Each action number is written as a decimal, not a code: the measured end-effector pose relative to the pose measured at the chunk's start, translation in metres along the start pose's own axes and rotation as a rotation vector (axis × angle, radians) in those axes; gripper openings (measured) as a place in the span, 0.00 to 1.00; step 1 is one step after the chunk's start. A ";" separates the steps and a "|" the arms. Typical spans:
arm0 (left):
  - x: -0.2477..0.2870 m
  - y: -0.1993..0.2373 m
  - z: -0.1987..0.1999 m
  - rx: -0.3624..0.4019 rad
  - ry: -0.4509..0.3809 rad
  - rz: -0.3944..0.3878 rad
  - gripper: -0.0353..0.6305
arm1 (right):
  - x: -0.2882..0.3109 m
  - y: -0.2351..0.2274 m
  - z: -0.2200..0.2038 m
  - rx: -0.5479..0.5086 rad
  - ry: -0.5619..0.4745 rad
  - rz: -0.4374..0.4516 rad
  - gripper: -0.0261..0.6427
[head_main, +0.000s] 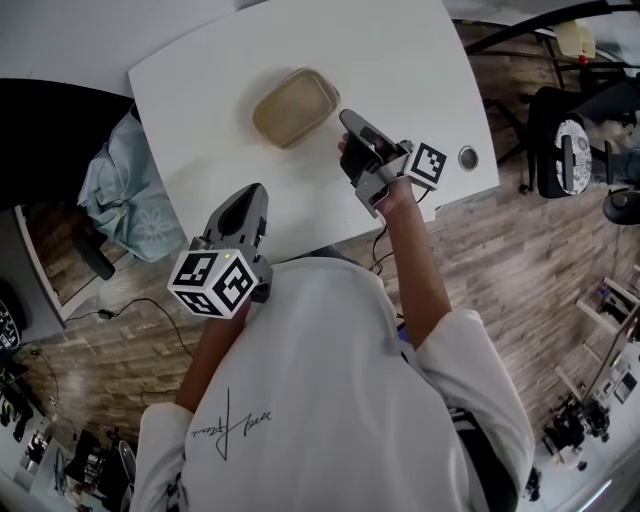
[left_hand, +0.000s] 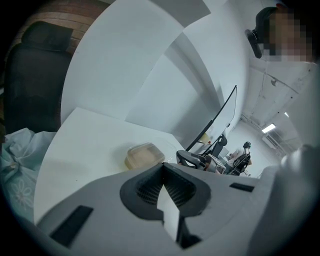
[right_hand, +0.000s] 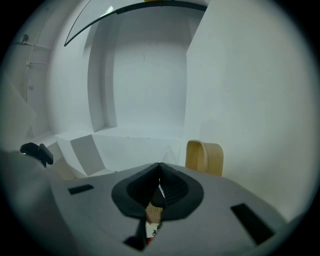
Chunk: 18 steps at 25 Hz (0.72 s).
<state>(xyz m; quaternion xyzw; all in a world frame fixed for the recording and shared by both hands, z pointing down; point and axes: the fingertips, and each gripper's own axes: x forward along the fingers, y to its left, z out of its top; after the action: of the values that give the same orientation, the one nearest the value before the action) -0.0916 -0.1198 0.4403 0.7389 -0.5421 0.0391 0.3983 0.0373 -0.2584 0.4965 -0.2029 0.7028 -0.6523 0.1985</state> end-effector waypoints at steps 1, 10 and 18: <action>-0.001 0.000 0.000 0.000 -0.003 0.000 0.06 | 0.000 0.001 -0.001 0.003 0.000 0.004 0.06; -0.013 0.000 -0.002 -0.003 -0.033 -0.005 0.06 | 0.003 0.014 -0.011 0.027 -0.006 0.043 0.06; -0.020 -0.005 -0.008 0.000 -0.043 -0.008 0.06 | -0.003 0.022 -0.018 0.023 -0.004 0.056 0.06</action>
<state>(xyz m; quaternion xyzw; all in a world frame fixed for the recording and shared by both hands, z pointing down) -0.0925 -0.0984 0.4335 0.7420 -0.5474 0.0216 0.3866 0.0291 -0.2401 0.4756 -0.1820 0.7002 -0.6541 0.2207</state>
